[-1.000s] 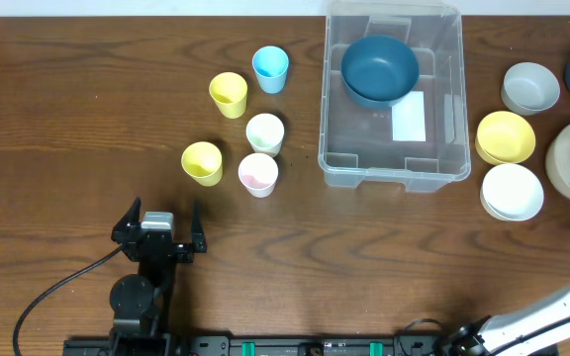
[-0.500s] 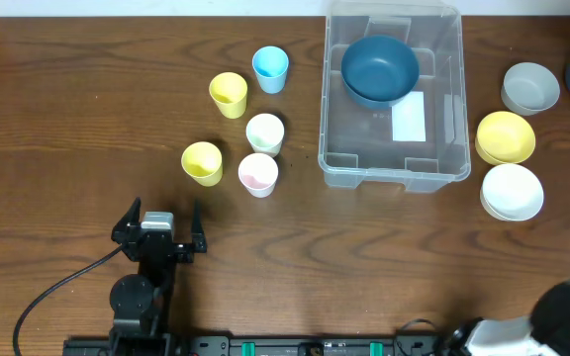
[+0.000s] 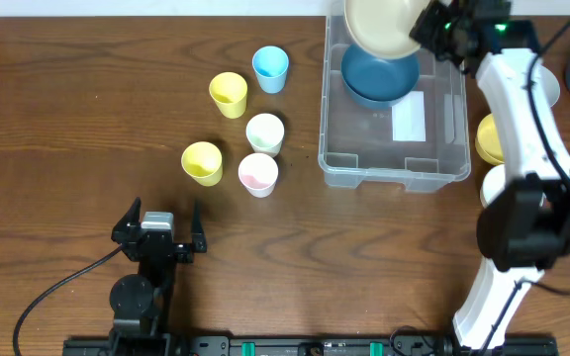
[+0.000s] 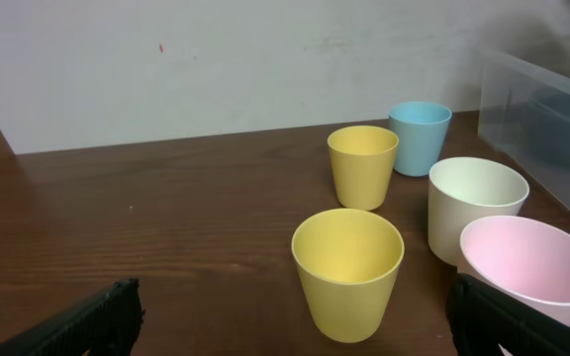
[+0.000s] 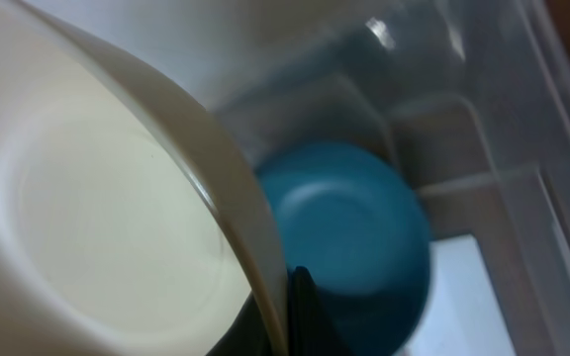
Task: Pack container
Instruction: 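Carry the beige bowl into the container onto the blue bowl, then reach the right gripper to the second dark blue bowl at right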
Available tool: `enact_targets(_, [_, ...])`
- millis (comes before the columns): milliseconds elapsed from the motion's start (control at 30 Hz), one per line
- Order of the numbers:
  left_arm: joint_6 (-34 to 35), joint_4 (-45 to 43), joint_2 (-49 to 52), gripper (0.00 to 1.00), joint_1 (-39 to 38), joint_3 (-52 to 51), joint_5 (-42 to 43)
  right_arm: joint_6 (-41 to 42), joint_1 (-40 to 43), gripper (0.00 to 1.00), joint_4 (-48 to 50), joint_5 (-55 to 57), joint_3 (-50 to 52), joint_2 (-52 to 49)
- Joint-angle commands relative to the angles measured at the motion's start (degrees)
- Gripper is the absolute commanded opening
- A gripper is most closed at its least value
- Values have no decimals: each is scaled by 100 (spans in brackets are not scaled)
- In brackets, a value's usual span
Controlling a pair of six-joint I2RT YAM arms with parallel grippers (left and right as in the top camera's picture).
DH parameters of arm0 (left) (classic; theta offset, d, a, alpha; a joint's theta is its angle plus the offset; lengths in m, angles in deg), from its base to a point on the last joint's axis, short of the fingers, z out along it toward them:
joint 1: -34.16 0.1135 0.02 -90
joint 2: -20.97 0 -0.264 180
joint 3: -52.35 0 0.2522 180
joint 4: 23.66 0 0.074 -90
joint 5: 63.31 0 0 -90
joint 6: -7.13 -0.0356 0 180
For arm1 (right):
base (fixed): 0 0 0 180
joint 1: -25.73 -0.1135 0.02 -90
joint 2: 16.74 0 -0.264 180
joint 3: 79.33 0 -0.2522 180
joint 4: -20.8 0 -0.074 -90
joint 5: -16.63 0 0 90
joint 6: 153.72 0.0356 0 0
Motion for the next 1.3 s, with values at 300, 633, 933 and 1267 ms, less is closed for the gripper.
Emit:
enact_targets(300, [-55, 208, -24, 98, 28, -109, -70, 247, 144, 1, -293, 26, -101, -693])
enact_targets(633, [-55, 208, -24, 98, 28, -109, -70, 184, 144, 57, -398, 46, -98, -870])
enact_targets(933, [-57, 208, -24, 98, 28, -109, -70, -101, 782, 82, -481, -566, -1519, -367])
enact_targets(1267, [-55, 208, -24, 98, 28, -109, -70, -76, 3082, 91, -2090, 426, -2846, -238])
